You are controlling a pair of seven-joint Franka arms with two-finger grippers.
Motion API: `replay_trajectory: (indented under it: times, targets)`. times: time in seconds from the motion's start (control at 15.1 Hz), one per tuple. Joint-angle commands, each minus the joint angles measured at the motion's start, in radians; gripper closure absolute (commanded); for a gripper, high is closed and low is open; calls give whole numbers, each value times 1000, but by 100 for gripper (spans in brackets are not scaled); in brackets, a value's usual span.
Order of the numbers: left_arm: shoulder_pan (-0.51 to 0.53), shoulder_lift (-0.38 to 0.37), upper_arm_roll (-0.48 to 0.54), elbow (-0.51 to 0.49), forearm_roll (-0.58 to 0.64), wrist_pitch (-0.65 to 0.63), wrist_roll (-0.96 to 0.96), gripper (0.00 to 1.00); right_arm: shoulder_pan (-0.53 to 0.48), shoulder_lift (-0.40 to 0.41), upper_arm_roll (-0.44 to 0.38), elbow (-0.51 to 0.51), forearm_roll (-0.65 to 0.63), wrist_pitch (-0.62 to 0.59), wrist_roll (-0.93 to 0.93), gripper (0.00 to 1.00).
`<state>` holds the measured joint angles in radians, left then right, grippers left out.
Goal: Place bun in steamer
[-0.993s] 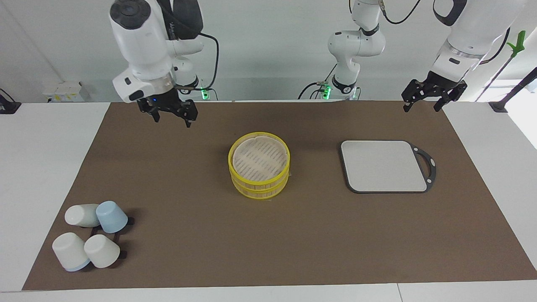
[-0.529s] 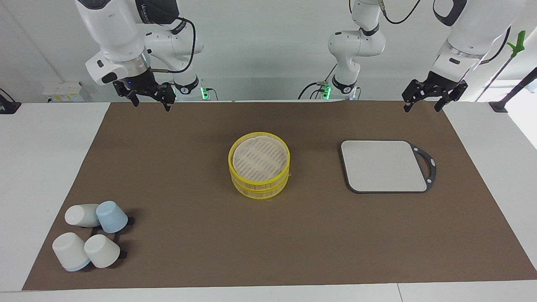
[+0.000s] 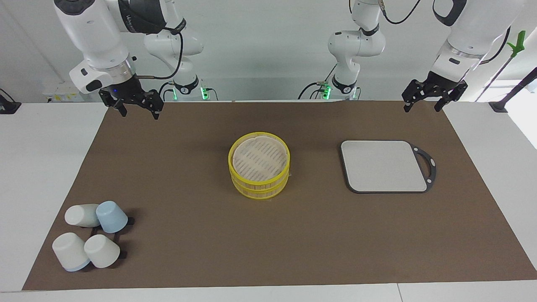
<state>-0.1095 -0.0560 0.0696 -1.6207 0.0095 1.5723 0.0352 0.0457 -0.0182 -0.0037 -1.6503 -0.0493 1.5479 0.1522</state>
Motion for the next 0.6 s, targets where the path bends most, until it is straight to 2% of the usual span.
replay_trajectory:
  times: [0.0,0.53]
  targets:
    - [2,-15,-4,-22,17,18,9,0,-10,6,4,4,11,17,-28,0]
    - [4,-15,-4,-22,17,17,8,0,-10,6,5,4,11,12,-36,0]
